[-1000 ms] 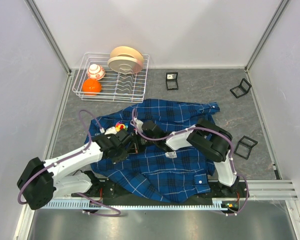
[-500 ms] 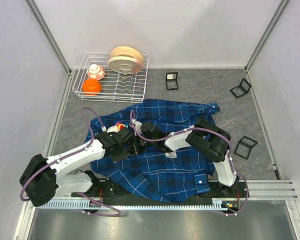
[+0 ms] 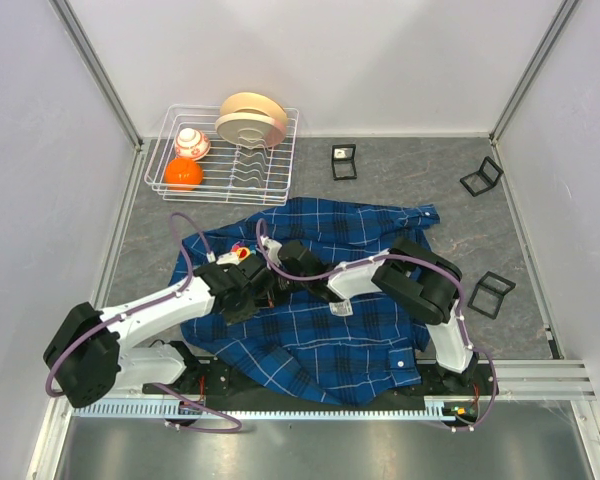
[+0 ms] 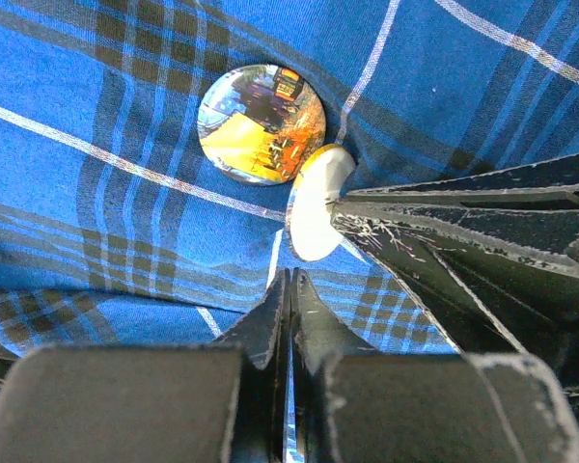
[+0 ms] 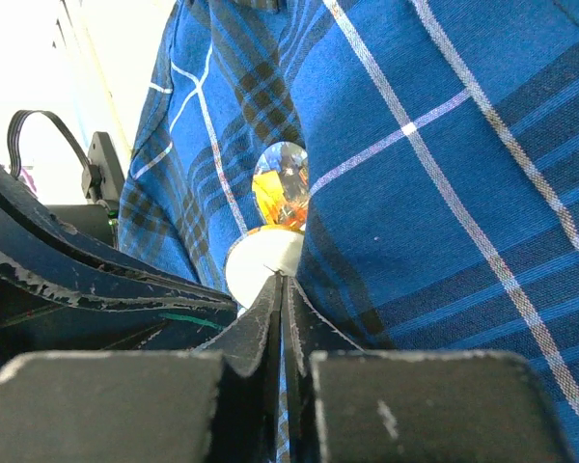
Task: Remove the brooch from the garment
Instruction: Open the brooch with the flattened clothing.
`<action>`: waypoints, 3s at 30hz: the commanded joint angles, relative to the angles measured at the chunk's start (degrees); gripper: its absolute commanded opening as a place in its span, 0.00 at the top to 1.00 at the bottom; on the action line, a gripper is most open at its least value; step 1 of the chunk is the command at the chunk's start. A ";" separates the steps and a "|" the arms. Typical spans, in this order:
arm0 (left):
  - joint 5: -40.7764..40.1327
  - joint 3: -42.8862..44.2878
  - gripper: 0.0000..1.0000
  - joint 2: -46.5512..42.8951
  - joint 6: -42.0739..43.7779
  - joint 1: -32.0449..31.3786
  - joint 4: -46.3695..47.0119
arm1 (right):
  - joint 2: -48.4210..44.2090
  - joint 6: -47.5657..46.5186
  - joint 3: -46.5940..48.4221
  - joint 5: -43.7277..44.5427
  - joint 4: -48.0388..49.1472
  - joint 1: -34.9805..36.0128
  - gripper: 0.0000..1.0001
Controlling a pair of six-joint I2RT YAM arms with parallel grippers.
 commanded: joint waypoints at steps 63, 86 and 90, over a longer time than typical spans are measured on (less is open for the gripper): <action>-3.08 -8.55 0.70 -14.54 -11.58 5.11 10.30 | 0.15 1.56 0.66 -0.85 3.38 -0.52 0.93; -2.73 -8.38 0.98 -12.88 -7.72 5.11 10.65 | -2.40 -0.28 0.57 2.23 0.74 -1.31 0.93; -2.20 -8.29 0.98 -12.43 -4.48 5.11 11.79 | -1.26 -0.28 1.79 1.79 0.65 -1.14 0.93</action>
